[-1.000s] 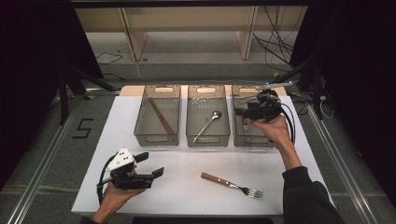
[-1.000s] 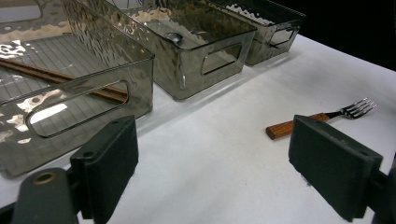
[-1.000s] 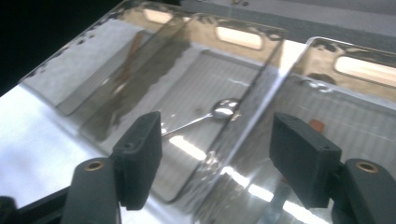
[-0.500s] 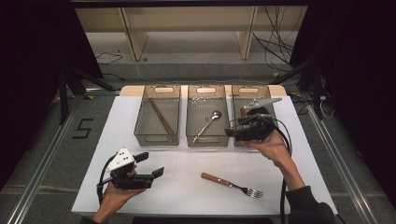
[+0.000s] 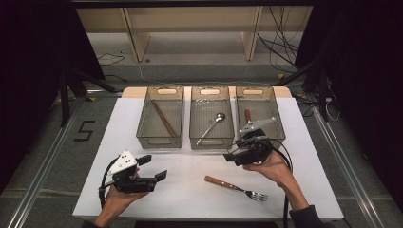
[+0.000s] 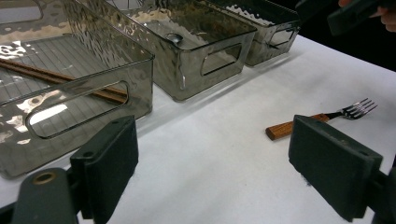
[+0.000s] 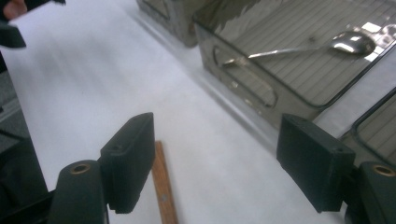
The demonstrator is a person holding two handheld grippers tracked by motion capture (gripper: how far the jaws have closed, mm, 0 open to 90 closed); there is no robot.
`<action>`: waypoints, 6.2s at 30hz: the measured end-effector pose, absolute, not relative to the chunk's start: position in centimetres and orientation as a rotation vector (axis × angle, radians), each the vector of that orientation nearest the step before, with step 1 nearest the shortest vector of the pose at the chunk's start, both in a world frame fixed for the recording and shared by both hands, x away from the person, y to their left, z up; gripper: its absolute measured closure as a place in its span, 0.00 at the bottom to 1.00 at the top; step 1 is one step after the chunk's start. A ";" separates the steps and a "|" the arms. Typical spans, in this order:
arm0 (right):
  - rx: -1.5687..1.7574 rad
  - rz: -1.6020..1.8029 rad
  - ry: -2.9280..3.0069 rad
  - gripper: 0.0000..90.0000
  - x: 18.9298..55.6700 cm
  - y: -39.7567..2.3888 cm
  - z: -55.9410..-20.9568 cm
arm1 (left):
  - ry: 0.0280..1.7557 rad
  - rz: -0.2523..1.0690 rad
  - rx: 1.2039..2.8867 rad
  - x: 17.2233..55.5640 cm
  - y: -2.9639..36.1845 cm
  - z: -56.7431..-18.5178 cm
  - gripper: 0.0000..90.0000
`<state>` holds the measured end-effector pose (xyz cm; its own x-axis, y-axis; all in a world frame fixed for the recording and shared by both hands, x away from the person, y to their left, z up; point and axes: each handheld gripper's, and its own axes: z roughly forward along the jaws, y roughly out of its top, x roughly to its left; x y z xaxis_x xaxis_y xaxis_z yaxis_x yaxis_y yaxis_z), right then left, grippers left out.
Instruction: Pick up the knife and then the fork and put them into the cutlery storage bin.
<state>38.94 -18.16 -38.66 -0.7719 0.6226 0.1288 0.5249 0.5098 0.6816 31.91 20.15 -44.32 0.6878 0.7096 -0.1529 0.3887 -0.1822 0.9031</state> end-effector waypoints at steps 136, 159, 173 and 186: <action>1.502 1.134 2.091 0.87 50.9 -25.8 -34.1 | 0.866 0.382 1.802 31.9 20.2 -44.3 0.17; 1.646 0.990 2.069 0.86 52.5 -26.5 -38.5 | 0.866 0.380 1.800 31.9 20.2 -44.3 0.17; 1.663 0.973 2.098 0.67 52.2 -26.1 -38.6 | 0.866 0.381 1.802 31.9 20.2 -44.3 0.17; 1.504 1.110 2.148 0.47 48.5 -24.9 -37.2 | 0.869 0.379 1.801 31.9 20.2 -44.3 0.17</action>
